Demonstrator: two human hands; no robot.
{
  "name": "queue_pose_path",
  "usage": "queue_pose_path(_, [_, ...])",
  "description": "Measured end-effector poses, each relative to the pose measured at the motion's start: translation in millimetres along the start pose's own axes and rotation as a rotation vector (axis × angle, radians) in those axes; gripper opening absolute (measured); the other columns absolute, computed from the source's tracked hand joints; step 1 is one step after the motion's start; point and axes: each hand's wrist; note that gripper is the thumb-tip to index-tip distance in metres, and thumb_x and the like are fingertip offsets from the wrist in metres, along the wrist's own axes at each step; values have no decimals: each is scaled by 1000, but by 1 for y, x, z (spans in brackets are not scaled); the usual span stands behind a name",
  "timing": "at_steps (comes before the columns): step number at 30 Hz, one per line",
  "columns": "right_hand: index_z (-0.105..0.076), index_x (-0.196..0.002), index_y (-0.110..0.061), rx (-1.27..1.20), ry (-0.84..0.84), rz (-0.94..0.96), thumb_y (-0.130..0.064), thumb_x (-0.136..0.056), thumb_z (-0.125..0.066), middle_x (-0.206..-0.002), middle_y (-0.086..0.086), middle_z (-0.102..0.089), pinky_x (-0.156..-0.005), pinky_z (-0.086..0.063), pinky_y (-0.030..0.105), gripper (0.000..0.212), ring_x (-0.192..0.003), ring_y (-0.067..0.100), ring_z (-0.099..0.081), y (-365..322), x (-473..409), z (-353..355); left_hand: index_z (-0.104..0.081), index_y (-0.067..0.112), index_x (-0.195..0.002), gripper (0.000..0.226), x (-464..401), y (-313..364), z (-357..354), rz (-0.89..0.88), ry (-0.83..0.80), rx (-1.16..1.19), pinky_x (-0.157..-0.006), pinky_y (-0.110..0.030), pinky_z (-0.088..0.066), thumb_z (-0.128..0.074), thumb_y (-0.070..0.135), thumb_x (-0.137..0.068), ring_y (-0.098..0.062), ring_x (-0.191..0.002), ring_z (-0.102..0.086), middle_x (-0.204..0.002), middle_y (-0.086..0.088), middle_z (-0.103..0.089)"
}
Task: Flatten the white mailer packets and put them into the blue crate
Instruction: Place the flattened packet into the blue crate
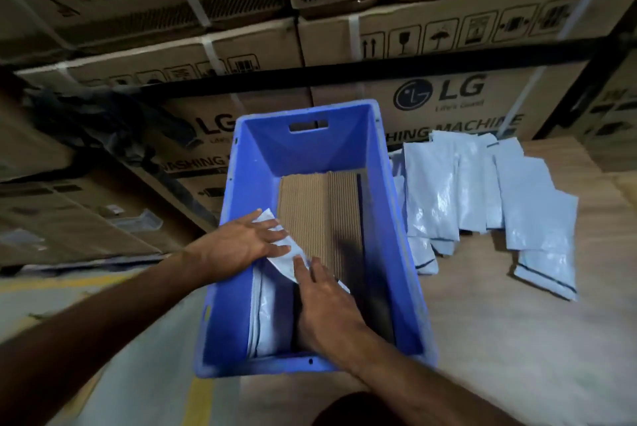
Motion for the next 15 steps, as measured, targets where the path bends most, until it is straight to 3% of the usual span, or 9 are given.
queue_pose_path(2, [-1,-163,-18,-80,-73,-141,-10,-97,-46,-169,14,-5,-119,-27,43,80,-153,31,-21,-9,-5,-8,-79,37,-106,44,-17,-8,-5,-114,-33,-102,-99,-51,-48,-45,17,-85,-21,-106,-73,-115,6,-75])
queue_pose_path(3, [-1,-163,-17,-92,-88,-180,-10,-96,-50,-168,16,-5,-118,-30,44,83,-152,33,-22,-13,-10,-14,-77,38,-112,40,-25,-10,-6,-158,-45,-128,-106,-53,-38,-53,16,-89,-22,-114,-69,-122,6,-73])
queue_pose_path(5, [3,-162,-14,-110,-144,-256,-8,-94,-58,-167,20,-7,-116,-34,47,92,-150,35,-25,-22,-20,-25,-57,37,-141,43,-47,-12,-17,-263,-69,-110,-121,-55,-7,-49,15,-104,-25,-145,-41,-152,5,-50])
queue_pose_path(7, [9,-162,-15,-177,-259,-343,-8,-93,-64,-167,22,-7,-115,-33,48,100,-148,39,-30,-31,-31,-32,-39,35,-154,47,-65,-11,-23,-309,-235,-69,-123,-51,9,-28,17,-111,-23,-156,-14,-166,6,-26])
queue_pose_path(10, [15,-161,-15,-301,-379,-436,-11,-93,-68,-167,24,2,-117,-28,50,107,-149,43,-26,-43,-41,-41,-38,29,-154,48,-82,-8,-31,-322,-309,67,-123,-45,9,-25,13,-111,-21,-157,-9,-167,6,-24])
queue_pose_path(15, [7,-160,-5,-493,-309,-434,-18,-92,-69,-162,33,1,-120,-16,60,103,-150,51,-9,-52,-47,-73,-43,27,-152,51,-87,-12,-51,-312,-380,216,-123,-30,3,-38,6,-106,-19,-157,-8,-165,4,-29])
Point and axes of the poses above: each hand's wrist, its own x-axis away from the middle knuckle, its own z-axis out of the back of the hand, y = z × x
